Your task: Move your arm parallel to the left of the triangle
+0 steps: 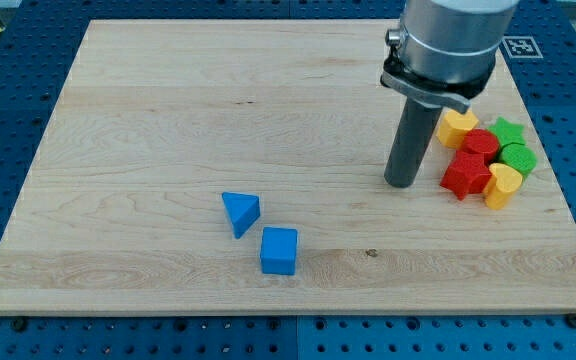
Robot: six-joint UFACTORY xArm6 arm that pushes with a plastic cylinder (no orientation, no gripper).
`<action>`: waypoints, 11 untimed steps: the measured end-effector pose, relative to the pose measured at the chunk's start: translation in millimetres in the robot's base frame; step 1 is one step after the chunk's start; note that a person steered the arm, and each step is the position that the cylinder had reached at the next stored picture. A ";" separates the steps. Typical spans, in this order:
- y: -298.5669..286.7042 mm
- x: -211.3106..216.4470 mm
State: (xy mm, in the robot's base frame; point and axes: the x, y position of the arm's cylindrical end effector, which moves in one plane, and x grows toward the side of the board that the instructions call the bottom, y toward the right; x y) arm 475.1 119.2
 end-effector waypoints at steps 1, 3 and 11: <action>7.0 -17.7; 49.1 -9.2; -258.9 7.7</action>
